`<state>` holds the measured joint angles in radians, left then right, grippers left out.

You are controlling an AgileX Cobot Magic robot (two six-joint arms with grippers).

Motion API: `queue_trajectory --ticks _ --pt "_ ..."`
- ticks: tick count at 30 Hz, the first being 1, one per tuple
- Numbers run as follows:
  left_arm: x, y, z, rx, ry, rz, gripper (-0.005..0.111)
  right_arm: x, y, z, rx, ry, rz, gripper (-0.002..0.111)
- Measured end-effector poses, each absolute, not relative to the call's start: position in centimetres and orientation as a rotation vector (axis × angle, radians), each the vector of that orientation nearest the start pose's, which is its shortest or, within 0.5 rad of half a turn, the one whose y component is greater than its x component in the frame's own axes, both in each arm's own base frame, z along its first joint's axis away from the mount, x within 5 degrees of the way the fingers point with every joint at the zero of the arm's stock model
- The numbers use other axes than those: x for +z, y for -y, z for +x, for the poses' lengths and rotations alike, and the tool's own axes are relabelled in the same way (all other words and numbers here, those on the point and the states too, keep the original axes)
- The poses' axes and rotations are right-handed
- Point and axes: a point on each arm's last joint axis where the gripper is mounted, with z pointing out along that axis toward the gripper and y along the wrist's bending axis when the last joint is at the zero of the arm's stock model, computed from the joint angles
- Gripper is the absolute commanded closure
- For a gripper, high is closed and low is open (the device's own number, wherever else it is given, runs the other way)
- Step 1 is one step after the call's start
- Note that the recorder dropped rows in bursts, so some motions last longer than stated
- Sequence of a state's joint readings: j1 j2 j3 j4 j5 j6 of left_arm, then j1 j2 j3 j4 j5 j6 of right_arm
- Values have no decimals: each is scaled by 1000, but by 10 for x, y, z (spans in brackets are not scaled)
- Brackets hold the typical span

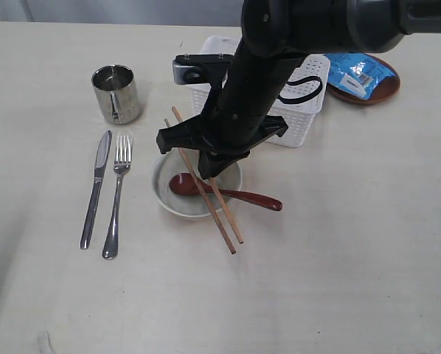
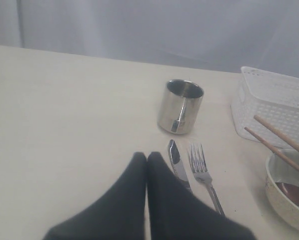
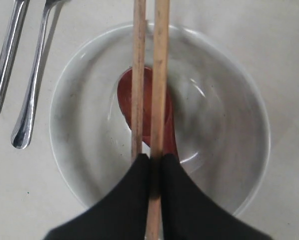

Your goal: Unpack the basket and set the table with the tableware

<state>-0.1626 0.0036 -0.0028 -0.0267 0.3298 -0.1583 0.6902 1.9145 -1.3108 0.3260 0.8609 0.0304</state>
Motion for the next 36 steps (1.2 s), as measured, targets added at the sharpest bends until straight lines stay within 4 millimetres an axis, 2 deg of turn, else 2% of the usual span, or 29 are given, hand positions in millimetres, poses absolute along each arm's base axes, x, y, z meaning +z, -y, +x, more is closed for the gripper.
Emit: queue_trajectory --ticks 5,6,9,12,36 --pt "184 10 53 -253 -1821 -13 107 185 -259 279 483 -2935 -703 108" --pt "184 10 53 -253 -1821 -13 107 185 -259 279 485 -2936 -702 105" --pt "184 10 53 -253 -1821 -13 107 185 -259 279 485 -2936 -702 84" --pt "184 10 53 -253 -1821 -13 107 185 -259 279 485 -2936 -702 75" --pt "184 10 53 -253 -1821 -13 107 186 -262 282 511 -2882 -710 75"
